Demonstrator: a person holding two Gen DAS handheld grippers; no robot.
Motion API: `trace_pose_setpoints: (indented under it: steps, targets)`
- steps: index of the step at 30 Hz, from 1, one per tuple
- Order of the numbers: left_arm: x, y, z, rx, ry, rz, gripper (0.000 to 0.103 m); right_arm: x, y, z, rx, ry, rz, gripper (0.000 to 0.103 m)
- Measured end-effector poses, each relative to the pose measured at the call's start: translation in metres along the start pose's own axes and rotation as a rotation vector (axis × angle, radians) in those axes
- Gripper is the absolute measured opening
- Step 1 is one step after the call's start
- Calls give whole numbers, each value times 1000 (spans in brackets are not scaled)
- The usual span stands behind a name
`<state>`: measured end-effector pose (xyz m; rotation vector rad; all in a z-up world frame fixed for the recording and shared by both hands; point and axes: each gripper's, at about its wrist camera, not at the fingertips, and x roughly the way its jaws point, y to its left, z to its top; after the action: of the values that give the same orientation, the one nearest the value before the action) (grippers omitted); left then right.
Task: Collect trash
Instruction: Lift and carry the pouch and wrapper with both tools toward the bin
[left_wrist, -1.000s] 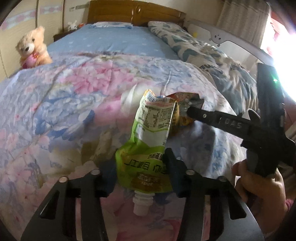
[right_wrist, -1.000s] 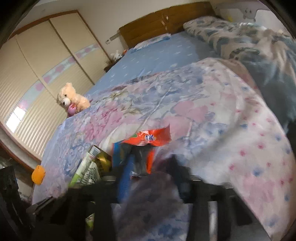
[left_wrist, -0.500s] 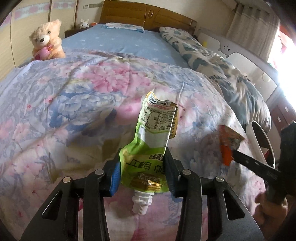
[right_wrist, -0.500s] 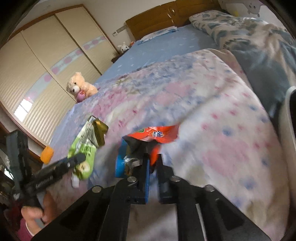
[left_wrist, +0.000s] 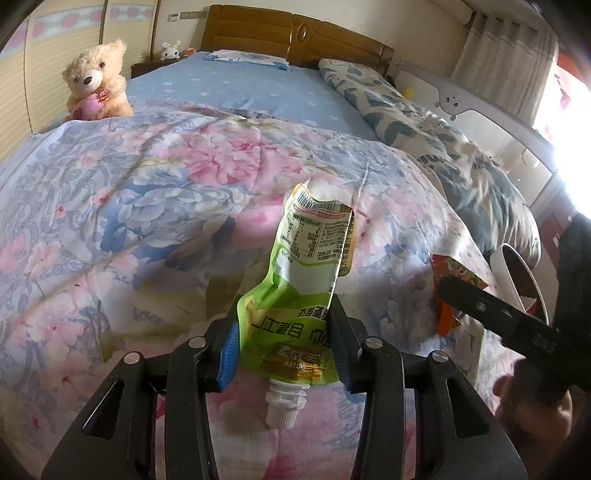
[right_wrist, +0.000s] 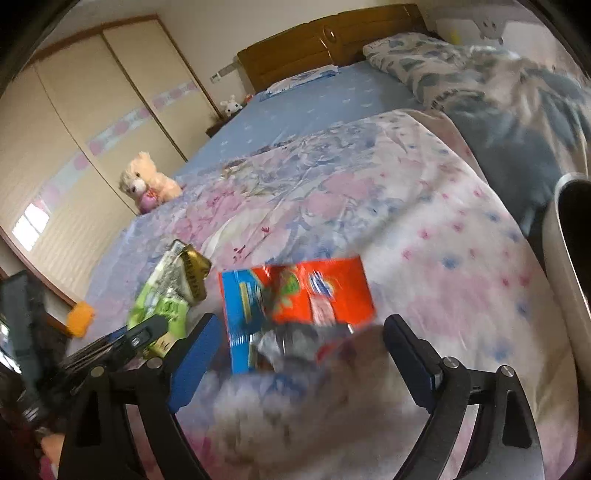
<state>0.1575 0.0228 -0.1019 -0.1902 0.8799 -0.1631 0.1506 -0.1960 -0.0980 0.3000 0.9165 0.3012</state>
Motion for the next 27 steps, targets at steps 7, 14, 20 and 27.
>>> trace_pose_setpoints:
  steps: [7,14,20,27]
  targets:
    - [-1,-6,0,24,-5,9,39,15,15,3,-82,6,-49,49]
    - [-5,-24,-4,53,0,-33,38,-4,7,-4,-79,-23,-27,17]
    - [-12,-51,-7,96,-2,-67,38,-31,-10,-11,-40,-62,-20,17]
    - [-21,-84,-11,163,-7,-92,38,-65,-29,-19,5,-117,-21,17]
